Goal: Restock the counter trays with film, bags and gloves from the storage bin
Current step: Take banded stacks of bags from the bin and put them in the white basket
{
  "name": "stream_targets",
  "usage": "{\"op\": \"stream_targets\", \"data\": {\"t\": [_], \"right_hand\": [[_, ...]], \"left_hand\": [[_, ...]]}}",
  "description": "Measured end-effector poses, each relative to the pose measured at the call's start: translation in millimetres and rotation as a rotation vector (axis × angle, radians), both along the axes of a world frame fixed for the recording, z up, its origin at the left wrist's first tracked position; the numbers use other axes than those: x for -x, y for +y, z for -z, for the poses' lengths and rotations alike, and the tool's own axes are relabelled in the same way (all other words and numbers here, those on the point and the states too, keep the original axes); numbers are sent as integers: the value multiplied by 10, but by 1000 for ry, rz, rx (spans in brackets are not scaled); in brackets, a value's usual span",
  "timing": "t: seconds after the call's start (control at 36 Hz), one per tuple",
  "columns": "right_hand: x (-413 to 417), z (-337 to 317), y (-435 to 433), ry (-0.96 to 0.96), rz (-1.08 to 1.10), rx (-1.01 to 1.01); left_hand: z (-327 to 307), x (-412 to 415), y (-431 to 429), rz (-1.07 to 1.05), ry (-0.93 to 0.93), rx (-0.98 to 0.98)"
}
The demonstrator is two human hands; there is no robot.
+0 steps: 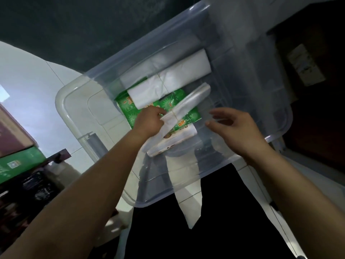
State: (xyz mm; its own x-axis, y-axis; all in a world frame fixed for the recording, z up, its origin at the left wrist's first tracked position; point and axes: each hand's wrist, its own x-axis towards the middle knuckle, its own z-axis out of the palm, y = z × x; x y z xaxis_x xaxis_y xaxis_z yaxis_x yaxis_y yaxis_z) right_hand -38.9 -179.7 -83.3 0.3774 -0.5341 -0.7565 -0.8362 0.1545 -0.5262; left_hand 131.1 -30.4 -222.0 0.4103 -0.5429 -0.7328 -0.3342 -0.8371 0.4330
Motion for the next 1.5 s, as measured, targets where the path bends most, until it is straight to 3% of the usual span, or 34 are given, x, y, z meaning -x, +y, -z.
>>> {"op": "stream_targets", "data": {"t": [0.11,0.28,0.36,0.5,1.0,1.06,1.14,1.19,1.22,1.28,1.36,1.5], "right_hand": [[-64,36,28,-11,227,-130],[-137,58,97,14,613,-605],[-145,83,109,-2,650,-727],[-123,95,145,-197,585,-911],[57,-15,164,-320,712,-588],[92,-45,183,-330,736,-569],[155,-98,203,-335,766,-523],[203,-148,213,-334,785,-475],[233,-178,218,-333,789,-443],[306,-248,230,-335,796,-380],[421,-361,223,-371,830,-317],[587,-436,178,-405,888,-272]], "left_hand": [[-200,-184,154,-183,196,33],[-626,-202,363,-641,664,109],[-781,-173,403,-722,846,159],[-886,-93,373,-699,1018,240],[-764,-298,82,-421,1116,132],[-749,-425,17,-471,1032,137],[-577,-450,-126,-490,495,99],[-377,-349,-209,-257,75,37],[-282,-284,-250,-83,-33,-4],[-88,-159,-329,196,-112,-65],[192,-46,-463,430,-248,-134],[514,4,-816,502,-426,-176]]}}
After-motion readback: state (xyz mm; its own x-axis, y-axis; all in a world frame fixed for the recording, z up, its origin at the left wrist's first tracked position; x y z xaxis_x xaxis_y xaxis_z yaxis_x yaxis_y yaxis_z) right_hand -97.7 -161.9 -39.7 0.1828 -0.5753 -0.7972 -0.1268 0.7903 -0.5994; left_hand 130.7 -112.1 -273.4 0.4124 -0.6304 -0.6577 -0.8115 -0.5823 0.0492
